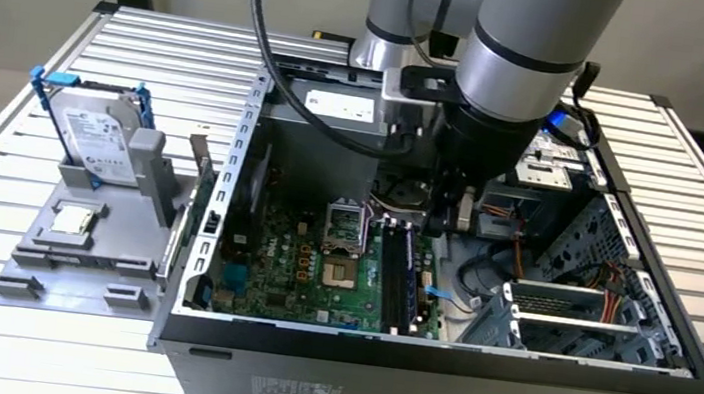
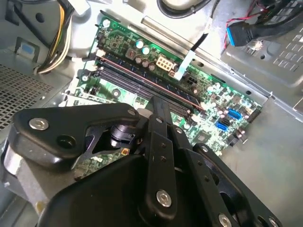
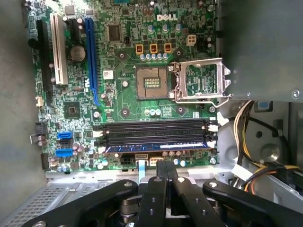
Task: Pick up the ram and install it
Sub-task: 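Press down the ram until it locks into place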
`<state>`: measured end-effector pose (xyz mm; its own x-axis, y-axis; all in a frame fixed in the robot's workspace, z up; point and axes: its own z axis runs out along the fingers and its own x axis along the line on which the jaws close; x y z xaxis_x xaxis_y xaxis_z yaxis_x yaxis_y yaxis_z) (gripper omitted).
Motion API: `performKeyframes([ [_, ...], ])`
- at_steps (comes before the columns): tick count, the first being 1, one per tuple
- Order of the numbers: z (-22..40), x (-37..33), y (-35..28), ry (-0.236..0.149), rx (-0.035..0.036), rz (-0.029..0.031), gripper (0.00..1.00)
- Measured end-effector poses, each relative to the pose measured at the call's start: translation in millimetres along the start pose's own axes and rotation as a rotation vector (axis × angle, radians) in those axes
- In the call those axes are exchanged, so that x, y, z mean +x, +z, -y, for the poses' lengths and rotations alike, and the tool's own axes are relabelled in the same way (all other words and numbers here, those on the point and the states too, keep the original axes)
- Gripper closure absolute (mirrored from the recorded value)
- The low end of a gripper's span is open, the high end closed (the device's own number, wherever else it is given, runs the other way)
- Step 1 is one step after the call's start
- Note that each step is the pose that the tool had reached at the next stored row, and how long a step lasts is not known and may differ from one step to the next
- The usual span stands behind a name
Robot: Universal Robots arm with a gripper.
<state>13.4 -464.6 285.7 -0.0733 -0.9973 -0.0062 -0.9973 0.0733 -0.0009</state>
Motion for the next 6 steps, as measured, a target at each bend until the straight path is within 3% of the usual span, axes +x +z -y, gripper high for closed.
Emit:
performKeyframes([
  [6,0.0,0.0,-0.5,0.0,0.0,-0.0003,1.0],
])
